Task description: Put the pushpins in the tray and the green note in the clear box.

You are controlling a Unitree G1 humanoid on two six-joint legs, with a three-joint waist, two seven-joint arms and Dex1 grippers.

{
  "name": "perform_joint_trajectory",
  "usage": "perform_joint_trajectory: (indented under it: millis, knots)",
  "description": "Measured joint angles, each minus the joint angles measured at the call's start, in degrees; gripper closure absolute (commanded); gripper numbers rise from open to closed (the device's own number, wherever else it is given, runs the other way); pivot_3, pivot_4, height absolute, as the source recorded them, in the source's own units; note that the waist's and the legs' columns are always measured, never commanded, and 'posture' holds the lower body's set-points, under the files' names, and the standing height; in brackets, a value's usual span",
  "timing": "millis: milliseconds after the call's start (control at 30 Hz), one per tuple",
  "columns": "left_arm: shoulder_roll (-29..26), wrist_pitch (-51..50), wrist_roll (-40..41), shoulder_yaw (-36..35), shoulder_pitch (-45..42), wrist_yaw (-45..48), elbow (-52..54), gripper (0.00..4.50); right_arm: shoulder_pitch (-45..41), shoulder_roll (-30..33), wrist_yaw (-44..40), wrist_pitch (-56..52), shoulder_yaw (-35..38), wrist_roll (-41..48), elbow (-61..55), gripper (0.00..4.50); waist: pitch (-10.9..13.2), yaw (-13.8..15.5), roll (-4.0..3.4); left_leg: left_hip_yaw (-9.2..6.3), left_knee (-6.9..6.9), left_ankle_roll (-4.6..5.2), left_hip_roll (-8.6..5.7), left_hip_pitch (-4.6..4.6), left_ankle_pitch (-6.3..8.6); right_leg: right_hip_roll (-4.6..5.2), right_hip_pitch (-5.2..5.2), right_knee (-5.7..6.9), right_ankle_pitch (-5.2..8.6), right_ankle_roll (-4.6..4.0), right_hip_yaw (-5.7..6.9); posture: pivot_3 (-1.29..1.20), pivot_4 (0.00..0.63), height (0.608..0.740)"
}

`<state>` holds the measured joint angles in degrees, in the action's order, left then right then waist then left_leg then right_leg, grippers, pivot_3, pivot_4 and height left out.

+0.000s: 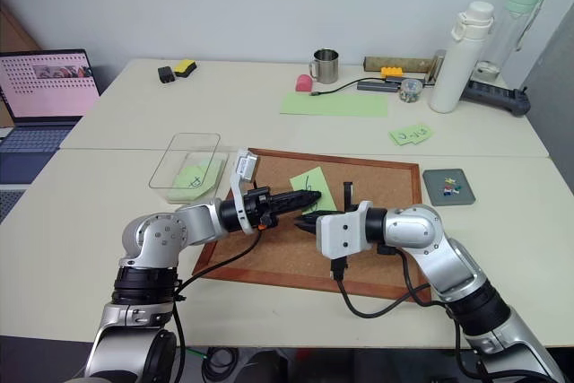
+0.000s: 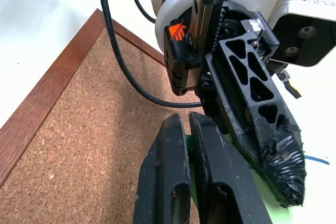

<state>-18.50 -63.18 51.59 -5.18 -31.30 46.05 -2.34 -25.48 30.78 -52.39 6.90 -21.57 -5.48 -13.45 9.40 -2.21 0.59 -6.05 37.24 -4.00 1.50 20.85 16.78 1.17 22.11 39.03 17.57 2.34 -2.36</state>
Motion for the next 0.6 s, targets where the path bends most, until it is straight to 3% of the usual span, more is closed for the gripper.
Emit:
perform_joint_trajectory:
  millis: [100,233,333,600]
  knots:
    - [-0.28,0.82,-0.2,0.68,-0.01,1.3,0.01,4.5,0.0,-0.02,0.06,-0.43,0.07,0.01,0.0,4.5,0.0,0.0,0.0,-0.01,-0.01,0.0,0.0,0.0,0.0,0.0,0.0,0.0,0.0,0.0,0.01,0.0,0.15,0.74]
    - [-0.41,1.94,-1.14,1.34,-0.16,2.22,-0.03,4.5,0.0,-0.06,0.11,-1.35,0.14,0.01,-0.35,4.5,0.0,0.01,0.0,-0.01,-0.01,0.0,0.0,0.0,0.0,0.0,0.0,0.0,0.0,0.0,0.01,0.0,0.15,0.74]
    - [-2.1,7.3,-6.53,5.0,-0.35,3.6,-0.59,4.5,0.06,-0.05,0.25,-2.95,0.38,0.09,-1.98,4.5,0.0,0.0,0.0,0.0,-0.02,0.0,0.0,-0.01,0.0,-0.01,0.01,0.0,0.0,0.0,0.0,0.0,0.15,0.74]
    - [-1.23,13.91,-12.07,8.05,-1.61,4.97,-5.44,4.5,5.31,2.88,1.65,-6.76,7.04,2.34,-8.61,4.5,0.03,0.62,0.05,-0.03,-0.01,0.01,-0.02,0.05,0.01,0.0,0.0,-0.04,0.0,0.0,0.04,0.0,0.15,0.74]
